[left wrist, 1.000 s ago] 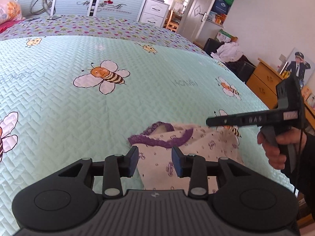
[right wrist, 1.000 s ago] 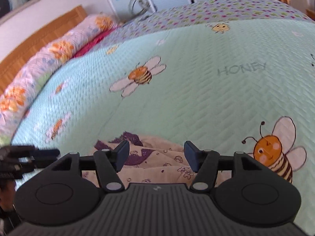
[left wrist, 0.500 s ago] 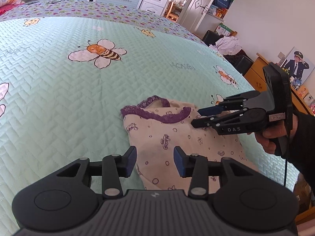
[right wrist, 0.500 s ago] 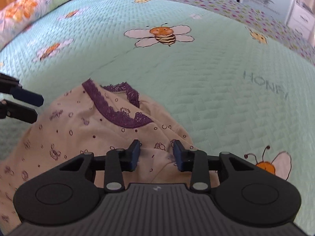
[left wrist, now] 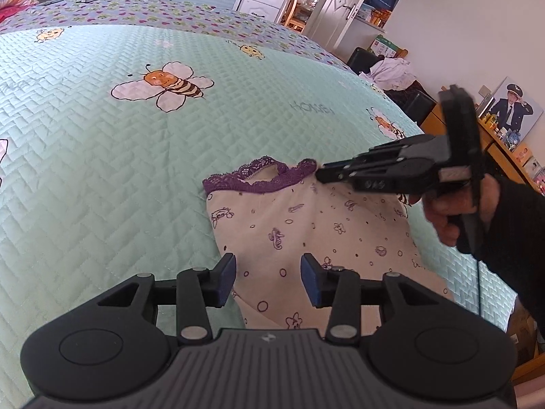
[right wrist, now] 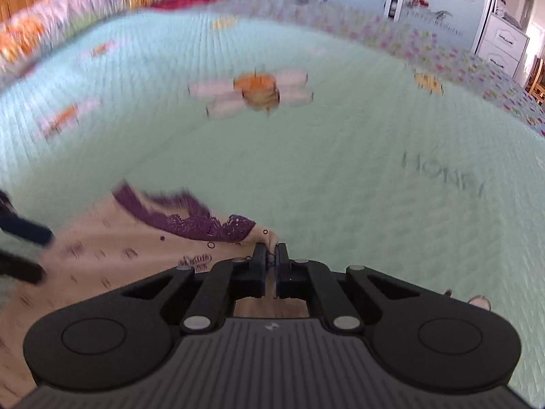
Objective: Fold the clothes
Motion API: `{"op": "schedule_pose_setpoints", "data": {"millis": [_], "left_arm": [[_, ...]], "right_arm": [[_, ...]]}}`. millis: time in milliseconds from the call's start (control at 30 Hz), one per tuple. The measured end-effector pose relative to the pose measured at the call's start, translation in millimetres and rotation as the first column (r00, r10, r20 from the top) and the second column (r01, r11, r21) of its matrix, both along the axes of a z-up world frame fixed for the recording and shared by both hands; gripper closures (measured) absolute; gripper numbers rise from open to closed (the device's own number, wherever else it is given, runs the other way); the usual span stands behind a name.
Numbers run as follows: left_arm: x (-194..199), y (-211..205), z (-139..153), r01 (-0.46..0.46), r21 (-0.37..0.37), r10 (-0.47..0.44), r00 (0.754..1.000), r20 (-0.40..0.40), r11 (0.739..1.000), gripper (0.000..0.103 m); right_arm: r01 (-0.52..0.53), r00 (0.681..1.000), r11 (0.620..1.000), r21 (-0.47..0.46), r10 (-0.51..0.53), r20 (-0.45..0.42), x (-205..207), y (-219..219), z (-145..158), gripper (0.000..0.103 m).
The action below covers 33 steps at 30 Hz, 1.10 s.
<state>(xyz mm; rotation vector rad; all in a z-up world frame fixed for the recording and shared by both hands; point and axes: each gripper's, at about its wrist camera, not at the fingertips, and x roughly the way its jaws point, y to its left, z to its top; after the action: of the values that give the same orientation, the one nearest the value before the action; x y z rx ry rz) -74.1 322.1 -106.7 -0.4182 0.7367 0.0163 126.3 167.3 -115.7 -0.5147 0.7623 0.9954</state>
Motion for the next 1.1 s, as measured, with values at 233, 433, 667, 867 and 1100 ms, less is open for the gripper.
{"op": "schedule_pose_setpoints", "data": {"millis": [233, 433, 667, 867, 1100], "left_arm": [[4.9, 7.9, 10.8, -0.001, 0.001, 0.001, 1.000, 0.031, 1.000, 0.058], [22.2, 1.5, 11.2, 0.001, -0.001, -0.001, 0.999, 0.034, 1.000, 0.054], [-8.3, -24.4, 16.1, 0.050, 0.033, -0.051, 0.998, 0.021, 0.998, 0.054], [-63.0, -68.3, 4.7, 0.193, 0.092, -0.193, 0.981, -0.018, 0.977, 0.053], [-118.8, -73.5, -18.7, 0.192, 0.142, -0.179, 0.979, -0.099, 0.971, 0.052]], "right_arm": [[0.268, 0.963, 0.928, 0.259, -0.252, -0.091, 4.2, -73.5, 36.0, 0.069], [0.356, 0.917, 0.883, 0.305, -0.266, -0.299, -13.3, -125.7, 20.4, 0.069], [0.474, 0.868, 0.825, 0.308, -0.379, -0.322, -30.3, -155.8, -5.9, 0.068], [0.347, 0.910, 0.866, 0.360, -0.218, -0.352, -109.7, -173.9, 5.3, 0.055], [0.399, 0.907, 0.850, 0.343, -0.311, -0.285, -167.6, -205.9, 4.6, 0.056]]}}
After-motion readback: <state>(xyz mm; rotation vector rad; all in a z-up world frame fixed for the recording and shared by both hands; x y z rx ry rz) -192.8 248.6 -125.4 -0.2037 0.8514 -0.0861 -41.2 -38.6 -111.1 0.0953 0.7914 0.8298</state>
